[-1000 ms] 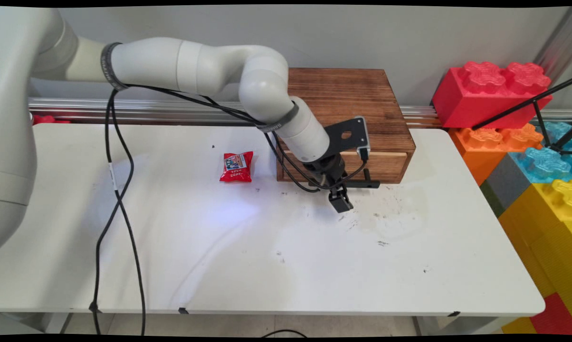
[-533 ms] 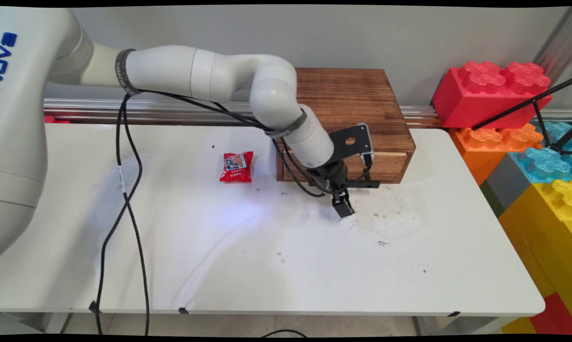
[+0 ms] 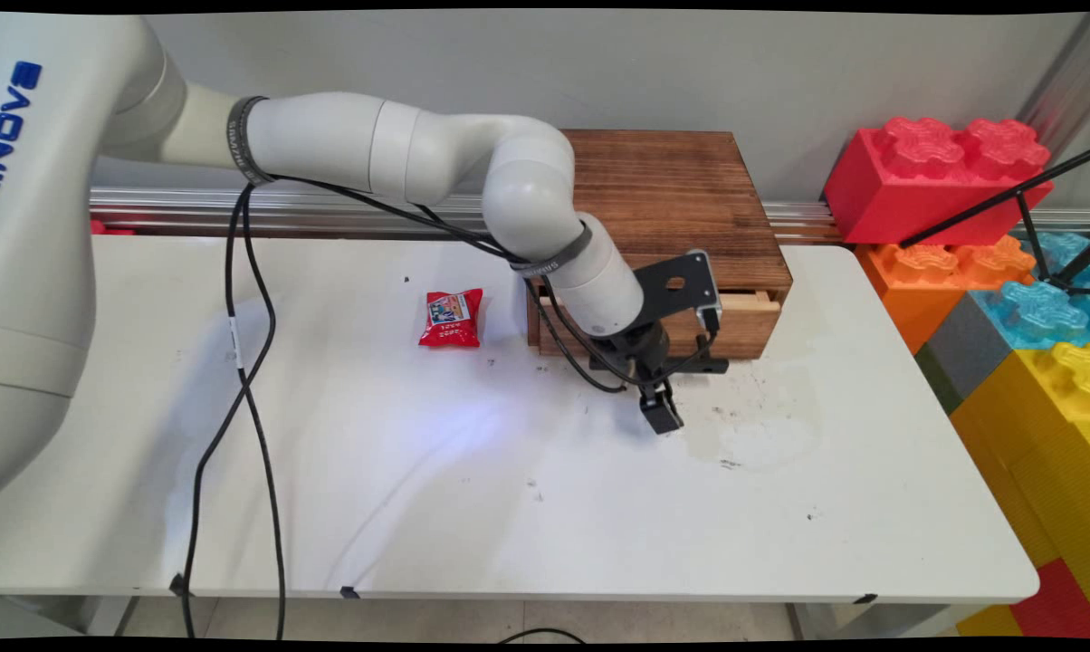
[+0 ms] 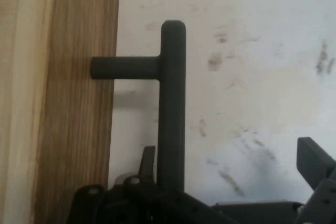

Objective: Open the drawer

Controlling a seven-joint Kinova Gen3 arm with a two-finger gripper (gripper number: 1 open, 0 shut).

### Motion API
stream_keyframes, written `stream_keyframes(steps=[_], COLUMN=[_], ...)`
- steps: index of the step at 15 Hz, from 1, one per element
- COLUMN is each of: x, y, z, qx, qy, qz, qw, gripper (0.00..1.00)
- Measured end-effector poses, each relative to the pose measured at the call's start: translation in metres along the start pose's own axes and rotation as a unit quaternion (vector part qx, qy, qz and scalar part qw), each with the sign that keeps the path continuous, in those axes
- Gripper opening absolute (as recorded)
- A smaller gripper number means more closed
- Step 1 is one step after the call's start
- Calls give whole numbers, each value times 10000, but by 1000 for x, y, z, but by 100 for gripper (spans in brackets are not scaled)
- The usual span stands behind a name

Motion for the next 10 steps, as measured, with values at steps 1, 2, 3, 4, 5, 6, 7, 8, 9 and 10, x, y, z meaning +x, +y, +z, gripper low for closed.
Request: stream_keyframes(steps=[1,2,3,4,5,6,7,8,9,10], x=[1,2,3,3,4,4,4,4,3,3], y=[5,10,16,22,28,33,40,45,50,56], z=[-1,-2,-3,-4,-5,-6,-7,-8,-9,-10], qx=[-39,-75,-119,-164,-209,-246,-288,-324,-355,-387], qy=[7,16,24,32,37,41,42,43,43,43], qz=[1,4,12,20,31,43,58,74,92,114], qw=[10000,10000,9999,9999,9998,9997,9996,9994,9993,9992], gripper=[100,100,100,100,100,100,100,100,100,100])
